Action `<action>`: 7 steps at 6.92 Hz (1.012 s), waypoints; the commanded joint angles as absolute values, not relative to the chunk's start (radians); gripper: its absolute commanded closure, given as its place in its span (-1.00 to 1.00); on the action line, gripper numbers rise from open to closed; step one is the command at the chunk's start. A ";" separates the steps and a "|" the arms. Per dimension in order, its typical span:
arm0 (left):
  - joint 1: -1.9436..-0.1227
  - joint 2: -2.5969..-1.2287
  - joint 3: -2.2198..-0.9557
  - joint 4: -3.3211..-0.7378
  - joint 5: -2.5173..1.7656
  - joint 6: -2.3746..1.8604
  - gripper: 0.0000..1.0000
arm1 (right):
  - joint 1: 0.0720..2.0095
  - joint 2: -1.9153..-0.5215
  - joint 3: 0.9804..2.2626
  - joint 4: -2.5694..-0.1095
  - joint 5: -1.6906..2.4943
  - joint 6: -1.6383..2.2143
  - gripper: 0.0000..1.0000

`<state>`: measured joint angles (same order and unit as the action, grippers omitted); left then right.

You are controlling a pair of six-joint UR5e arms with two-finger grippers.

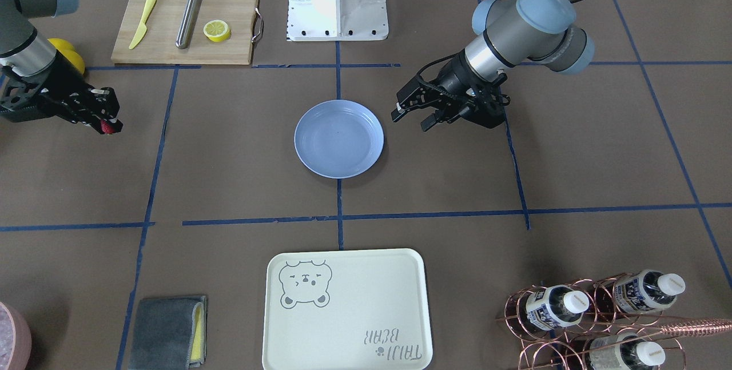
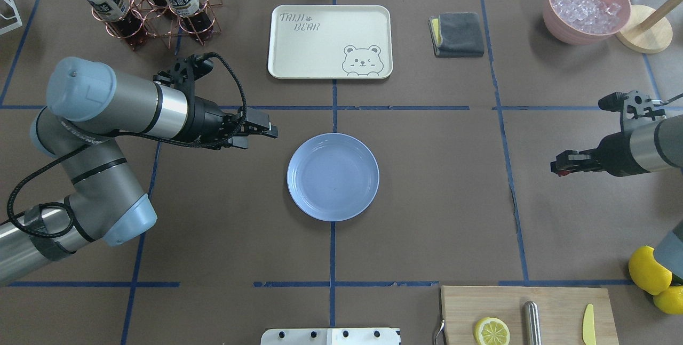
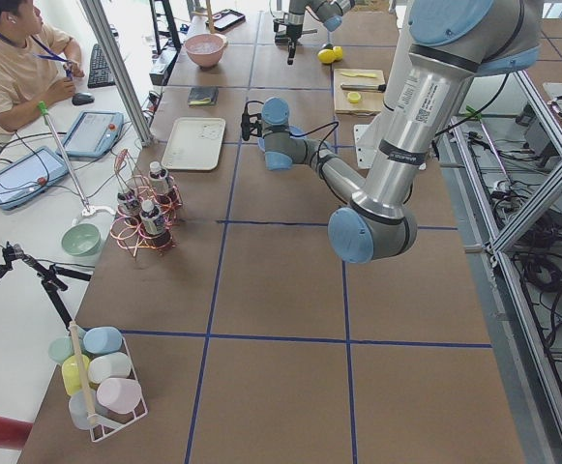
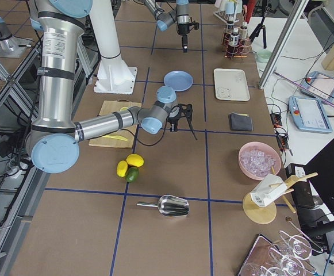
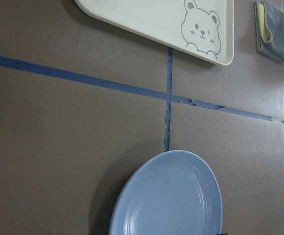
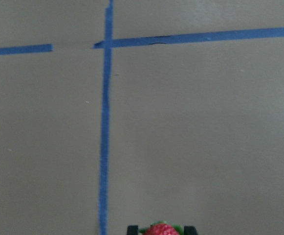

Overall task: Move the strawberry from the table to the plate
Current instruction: 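Carry the strawberry with the right gripper over the plate while the left arm withdraws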

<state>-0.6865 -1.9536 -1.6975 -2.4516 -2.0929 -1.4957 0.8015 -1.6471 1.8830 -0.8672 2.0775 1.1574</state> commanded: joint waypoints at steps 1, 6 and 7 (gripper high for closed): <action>-0.719 -1.892 -1.742 -2.451 -2.095 -1.493 -0.66 | 0.700 -1.448 1.885 -0.932 2.039 1.373 1.00; -0.975 -1.499 -1.871 -2.460 -2.192 -0.920 -0.63 | 0.465 -0.941 1.731 -1.301 1.766 1.598 1.00; -1.041 -1.453 -1.870 -2.462 -2.235 -0.803 -0.64 | 0.439 -0.843 1.619 -1.302 1.720 1.629 1.00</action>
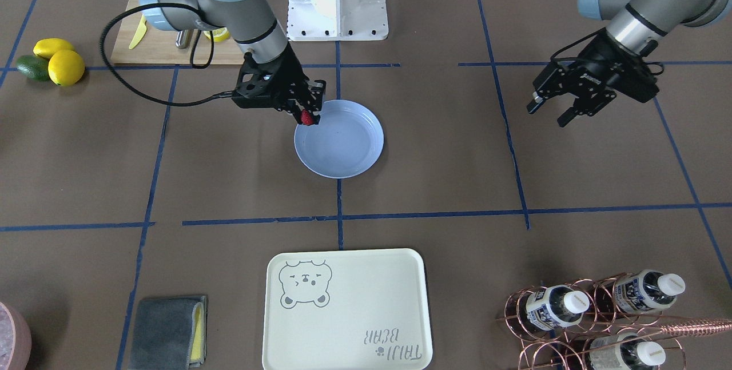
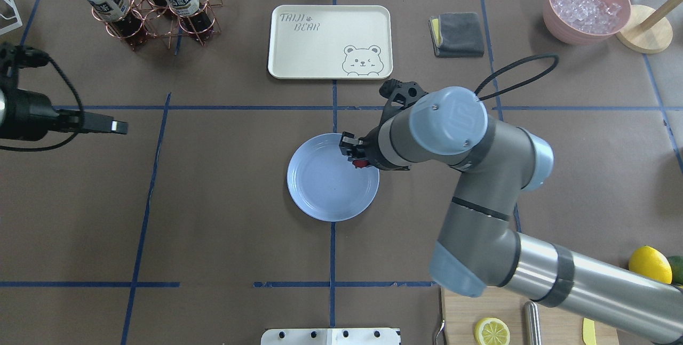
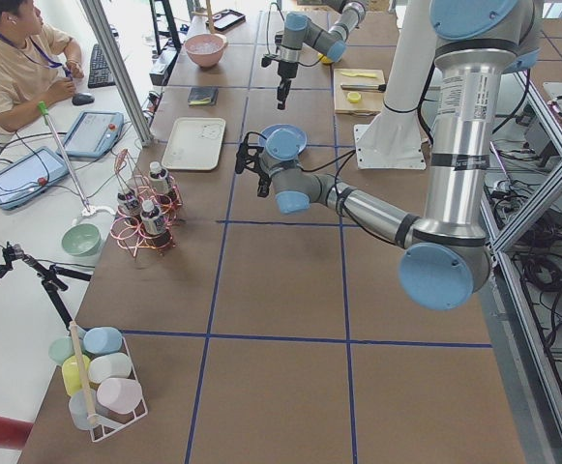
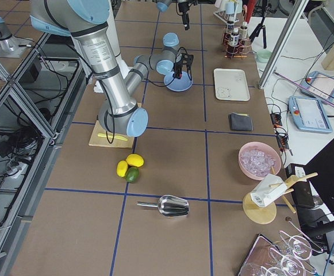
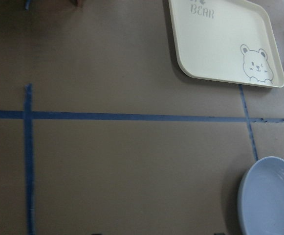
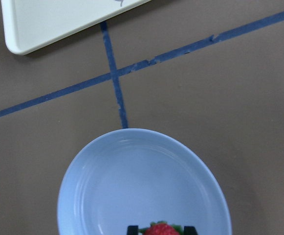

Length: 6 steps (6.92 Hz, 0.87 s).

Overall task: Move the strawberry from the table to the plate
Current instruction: 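Carry the strawberry with the right gripper over the plate while the left arm withdraws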

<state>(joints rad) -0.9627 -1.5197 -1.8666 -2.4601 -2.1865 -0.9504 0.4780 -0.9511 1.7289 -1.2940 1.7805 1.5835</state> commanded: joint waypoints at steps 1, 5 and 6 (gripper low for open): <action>-1.048 -1.454 -1.864 -2.462 -2.238 -0.801 -0.64 | 0.427 -0.822 1.580 -1.302 1.720 1.644 1.00; -1.048 -1.454 -1.862 -2.462 -2.238 -0.799 -0.66 | 0.423 -0.798 1.488 -1.334 1.713 1.644 1.00; -1.048 -1.456 -1.862 -2.462 -2.238 -0.802 -0.67 | 0.423 -0.799 1.486 -1.359 1.713 1.644 1.00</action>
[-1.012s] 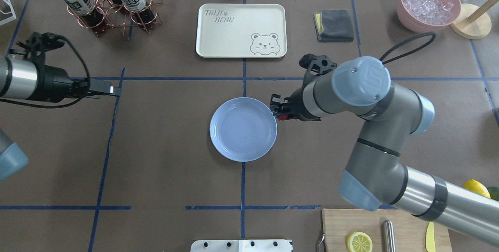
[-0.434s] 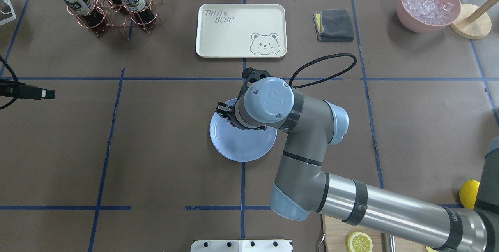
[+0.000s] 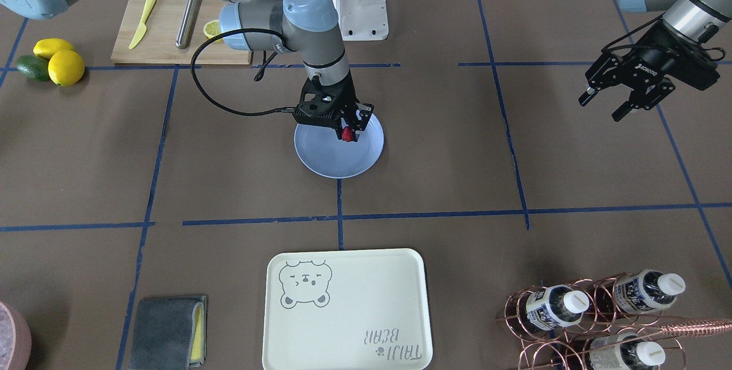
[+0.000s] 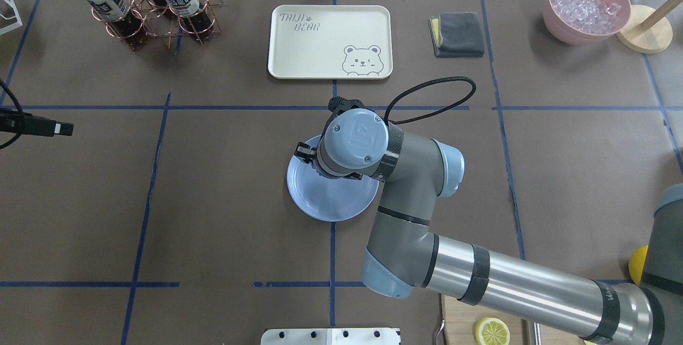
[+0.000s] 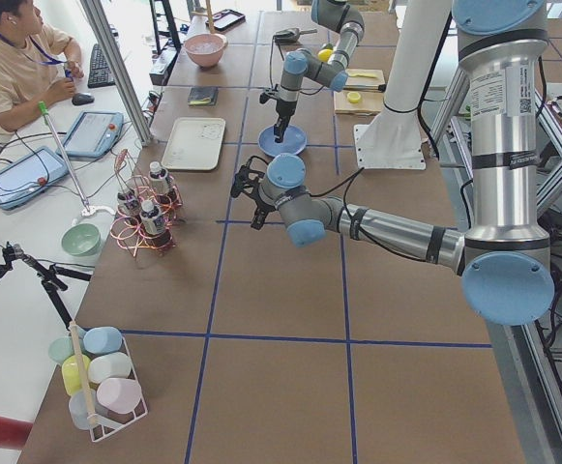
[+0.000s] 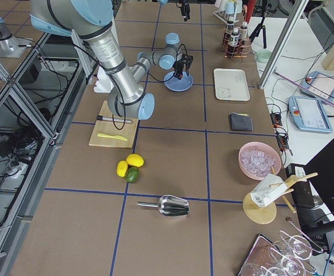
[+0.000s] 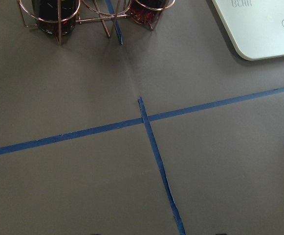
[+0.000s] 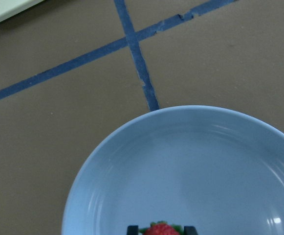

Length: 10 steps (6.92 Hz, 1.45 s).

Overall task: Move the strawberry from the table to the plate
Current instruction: 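Lower the strawberry onto the plate and open the right gripper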

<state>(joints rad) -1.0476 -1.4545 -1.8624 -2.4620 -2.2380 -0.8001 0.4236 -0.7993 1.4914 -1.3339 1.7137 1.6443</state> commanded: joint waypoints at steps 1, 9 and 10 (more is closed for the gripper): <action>-1.048 -1.457 -1.862 -2.462 -2.238 -0.802 -0.67 | 0.423 -0.799 1.485 -1.361 1.713 1.644 1.00; -1.048 -1.459 -1.859 -2.462 -2.238 -0.805 -0.68 | 0.419 -0.802 1.468 -1.362 1.713 1.640 1.00; -1.046 -1.460 -1.858 -2.462 -2.237 -0.805 -0.68 | 0.414 -0.807 1.468 -1.362 1.713 1.640 1.00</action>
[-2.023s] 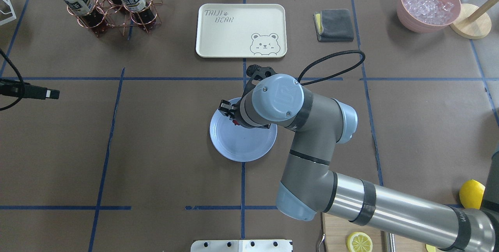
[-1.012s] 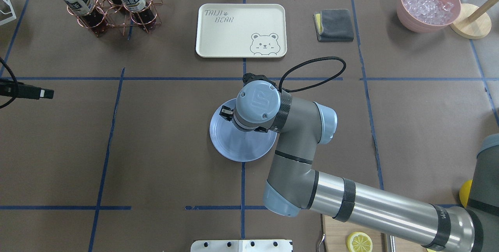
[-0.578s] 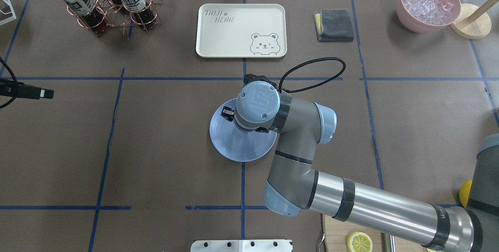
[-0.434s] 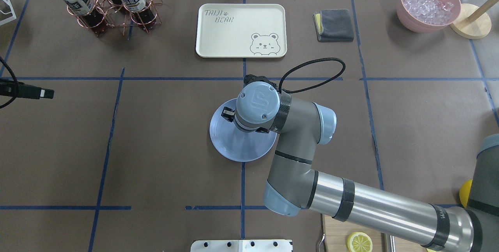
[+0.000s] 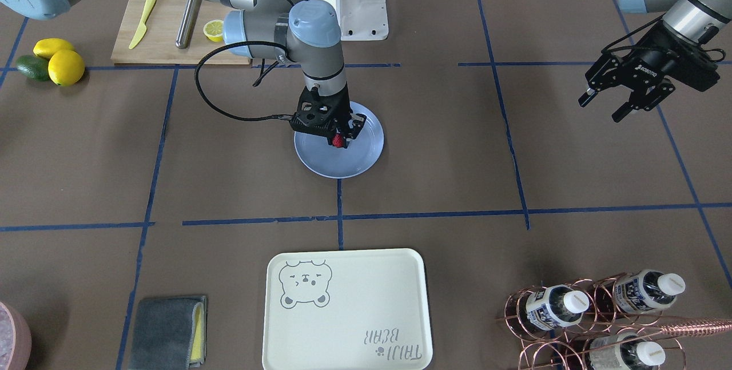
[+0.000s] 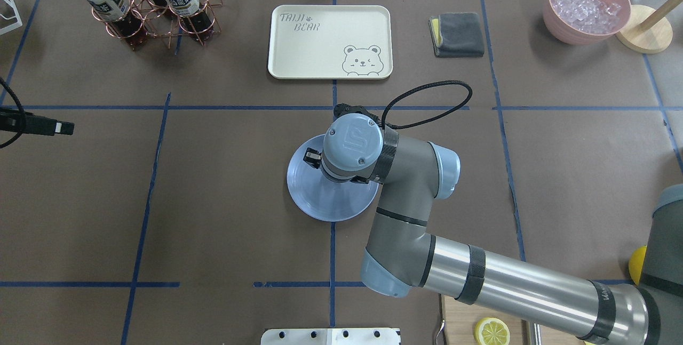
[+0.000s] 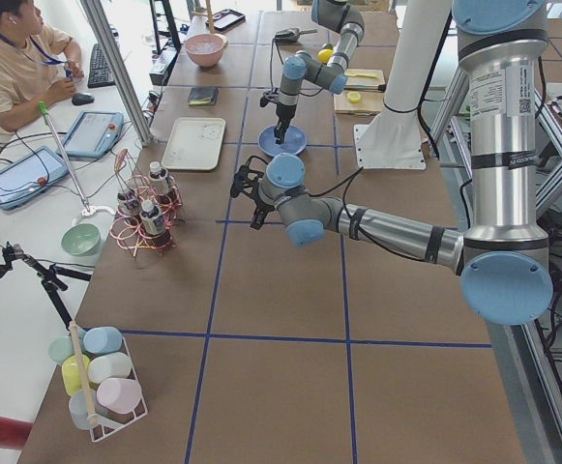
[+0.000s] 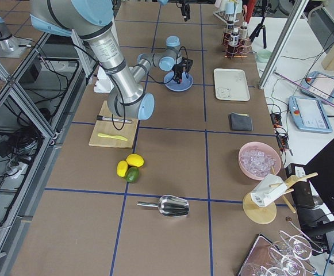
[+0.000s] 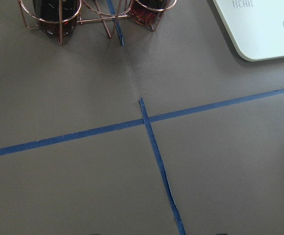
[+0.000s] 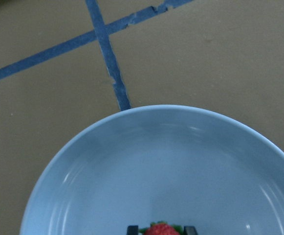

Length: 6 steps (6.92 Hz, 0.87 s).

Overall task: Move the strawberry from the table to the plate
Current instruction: 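Lower the strawberry onto the plate and open the right gripper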

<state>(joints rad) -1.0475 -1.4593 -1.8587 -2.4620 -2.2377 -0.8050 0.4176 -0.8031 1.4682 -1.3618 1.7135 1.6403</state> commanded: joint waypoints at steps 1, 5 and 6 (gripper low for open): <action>-1.046 -1.460 -1.858 -2.462 -2.237 -0.805 -0.68 | 0.414 -0.807 1.468 -1.362 1.713 1.640 1.00; -1.046 -1.459 -1.859 -2.462 -2.238 -0.805 -0.68 | 0.413 -0.807 1.468 -1.365 1.713 1.638 -0.99; -1.048 -1.459 -1.859 -2.462 -2.238 -0.805 -0.68 | 0.413 -0.802 1.468 -1.376 1.715 1.637 -1.00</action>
<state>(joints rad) -1.0464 -1.4594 -1.8590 -2.4620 -2.2380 -0.8053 0.4132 -0.8058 1.4680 -1.3672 1.7142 1.6379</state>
